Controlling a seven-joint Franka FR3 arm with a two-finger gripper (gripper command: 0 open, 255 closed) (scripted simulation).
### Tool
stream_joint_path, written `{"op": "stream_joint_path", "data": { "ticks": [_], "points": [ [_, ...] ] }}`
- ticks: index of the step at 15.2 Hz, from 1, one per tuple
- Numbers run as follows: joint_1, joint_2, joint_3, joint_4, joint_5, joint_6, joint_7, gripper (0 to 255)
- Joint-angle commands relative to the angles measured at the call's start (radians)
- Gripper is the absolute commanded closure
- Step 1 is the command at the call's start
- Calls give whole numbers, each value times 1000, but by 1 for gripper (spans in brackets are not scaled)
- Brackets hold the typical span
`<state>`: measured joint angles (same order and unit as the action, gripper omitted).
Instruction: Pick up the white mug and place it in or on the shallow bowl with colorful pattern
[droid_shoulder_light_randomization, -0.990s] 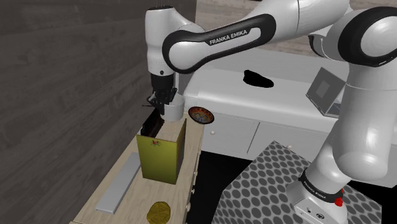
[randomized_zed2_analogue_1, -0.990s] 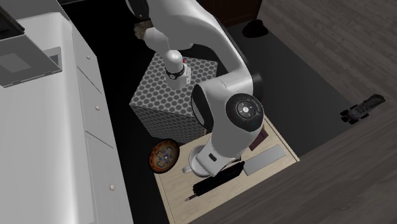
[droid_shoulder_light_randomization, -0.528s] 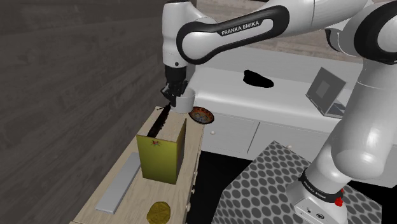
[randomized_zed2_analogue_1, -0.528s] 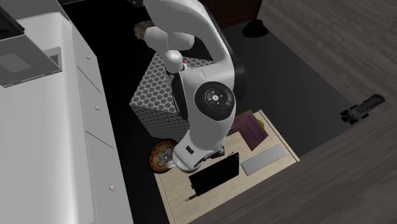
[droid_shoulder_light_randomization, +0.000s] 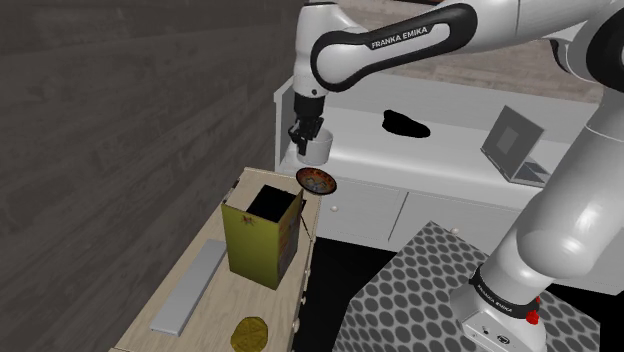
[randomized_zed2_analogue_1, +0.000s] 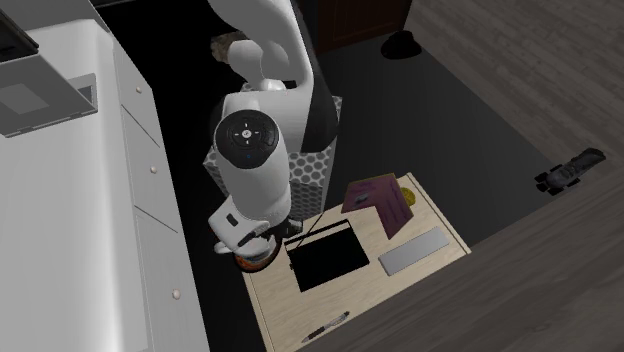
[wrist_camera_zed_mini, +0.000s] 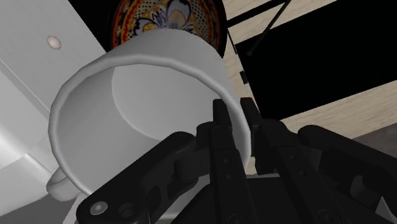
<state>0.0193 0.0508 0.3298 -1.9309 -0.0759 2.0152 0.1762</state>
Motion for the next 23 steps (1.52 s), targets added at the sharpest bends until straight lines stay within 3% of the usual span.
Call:
{"op": "stream_joint_path", "data": {
  "ticks": [1,17,23],
  "points": [
    [-28,-36,-23,-38,16,8,-59,255],
    [-26,38,-27,-163,-19,201,-31,255],
    [-26,38,-27,-163,-19,201,-31,255]
  ]
}}
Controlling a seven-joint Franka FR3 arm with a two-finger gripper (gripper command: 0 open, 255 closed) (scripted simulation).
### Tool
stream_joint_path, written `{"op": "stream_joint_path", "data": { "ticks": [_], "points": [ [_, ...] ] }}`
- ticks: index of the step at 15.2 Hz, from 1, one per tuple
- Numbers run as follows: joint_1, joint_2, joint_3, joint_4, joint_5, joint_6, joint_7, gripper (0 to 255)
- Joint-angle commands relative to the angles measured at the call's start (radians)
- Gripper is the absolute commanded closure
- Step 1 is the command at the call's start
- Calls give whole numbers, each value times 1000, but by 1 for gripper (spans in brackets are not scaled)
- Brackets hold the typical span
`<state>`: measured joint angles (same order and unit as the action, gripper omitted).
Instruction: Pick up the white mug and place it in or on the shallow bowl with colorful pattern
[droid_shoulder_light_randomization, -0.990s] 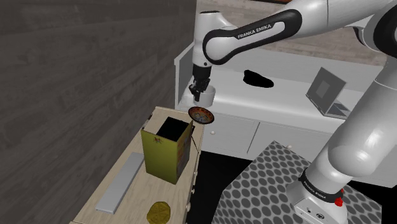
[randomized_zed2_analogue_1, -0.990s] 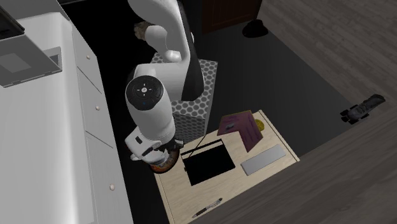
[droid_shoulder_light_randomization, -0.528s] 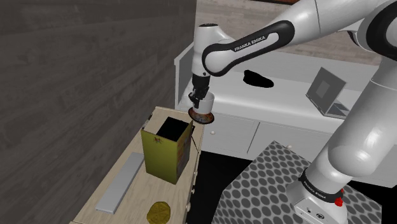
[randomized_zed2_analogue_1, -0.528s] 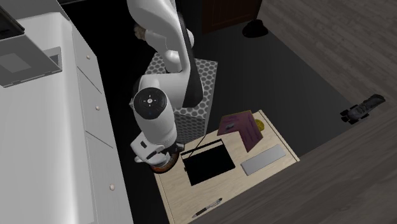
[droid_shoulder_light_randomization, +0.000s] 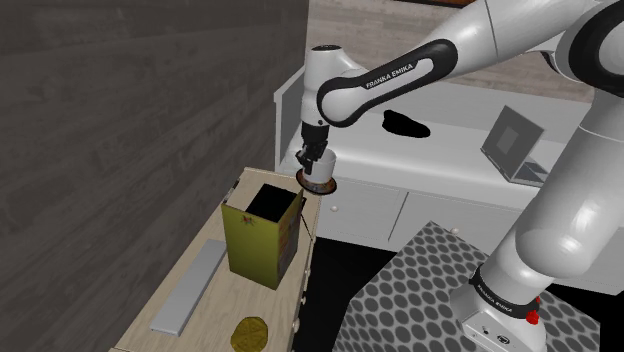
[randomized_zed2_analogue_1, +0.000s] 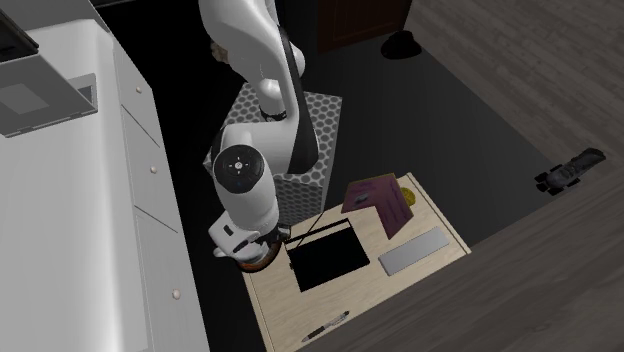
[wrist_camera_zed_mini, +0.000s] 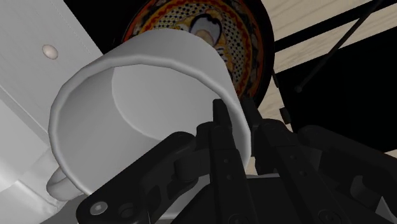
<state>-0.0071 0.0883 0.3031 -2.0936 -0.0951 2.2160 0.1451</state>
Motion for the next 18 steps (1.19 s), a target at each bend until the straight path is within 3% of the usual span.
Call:
{"op": "stream_joint_path", "data": {
  "ticks": [1,2,7,11,18],
  "points": [
    [0,0,0,0,0,0,0,255],
    [0,0,0,0,0,0,0,0],
    [0,0,0,0,0,0,0,0],
    [-1,-59,4,63,27,-118,-18,0],
    [0,-59,3,63,27,-118,-18,0]
  ]
}}
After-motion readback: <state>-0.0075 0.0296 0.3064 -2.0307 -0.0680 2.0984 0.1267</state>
